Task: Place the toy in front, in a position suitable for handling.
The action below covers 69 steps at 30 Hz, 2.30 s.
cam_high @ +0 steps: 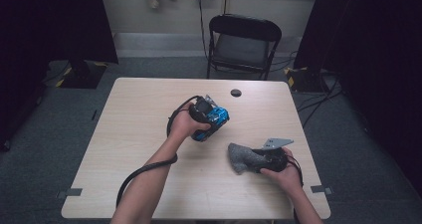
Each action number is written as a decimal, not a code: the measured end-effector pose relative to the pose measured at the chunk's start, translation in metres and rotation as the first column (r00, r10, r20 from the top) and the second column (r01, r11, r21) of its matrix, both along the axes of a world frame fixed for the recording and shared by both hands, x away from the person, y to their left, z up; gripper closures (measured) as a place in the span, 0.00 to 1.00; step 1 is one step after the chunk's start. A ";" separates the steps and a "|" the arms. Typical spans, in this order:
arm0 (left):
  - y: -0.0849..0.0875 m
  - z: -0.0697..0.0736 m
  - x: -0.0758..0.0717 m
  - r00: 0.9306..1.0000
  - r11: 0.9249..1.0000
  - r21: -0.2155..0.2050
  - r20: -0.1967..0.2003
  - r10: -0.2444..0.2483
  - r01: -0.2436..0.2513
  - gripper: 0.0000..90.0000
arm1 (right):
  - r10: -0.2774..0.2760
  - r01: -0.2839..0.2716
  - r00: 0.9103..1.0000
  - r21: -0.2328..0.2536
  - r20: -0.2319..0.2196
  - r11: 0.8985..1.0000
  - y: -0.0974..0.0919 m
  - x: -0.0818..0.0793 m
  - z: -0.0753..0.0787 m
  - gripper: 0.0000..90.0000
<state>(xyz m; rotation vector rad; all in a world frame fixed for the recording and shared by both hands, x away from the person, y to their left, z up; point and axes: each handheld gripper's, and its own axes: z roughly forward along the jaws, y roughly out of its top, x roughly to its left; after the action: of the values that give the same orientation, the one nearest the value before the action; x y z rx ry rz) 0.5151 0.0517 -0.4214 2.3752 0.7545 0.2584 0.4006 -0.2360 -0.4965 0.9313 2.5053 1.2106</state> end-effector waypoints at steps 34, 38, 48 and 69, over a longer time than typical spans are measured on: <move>0.077 -0.026 -0.049 0.996 0.997 0.066 -0.080 0.032 -0.027 0.30 | -0.004 0.004 1.000 -0.004 0.002 1.000 0.001 0.000 0.000 0.45; 0.074 -0.032 -0.049 0.996 0.998 0.065 -0.088 0.034 -0.028 0.30 | -0.006 0.006 1.000 -0.004 0.003 1.000 0.001 0.000 0.000 0.45; 0.070 -0.044 -0.051 0.996 0.996 0.084 -0.088 0.021 -0.014 0.30 | -0.008 0.008 1.000 -0.002 0.004 1.000 0.001 -0.001 0.000 0.44; 0.070 -0.053 -0.053 0.997 0.997 0.072 -0.070 0.018 -0.013 0.30 | -0.006 0.006 1.000 0.002 0.010 1.000 0.001 -0.001 -0.001 0.44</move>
<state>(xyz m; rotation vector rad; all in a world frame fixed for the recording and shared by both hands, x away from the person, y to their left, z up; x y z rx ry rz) 0.4625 0.1218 -0.4747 2.4583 0.8093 0.2121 0.3994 -0.2354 -0.4975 0.9305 2.4922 1.2124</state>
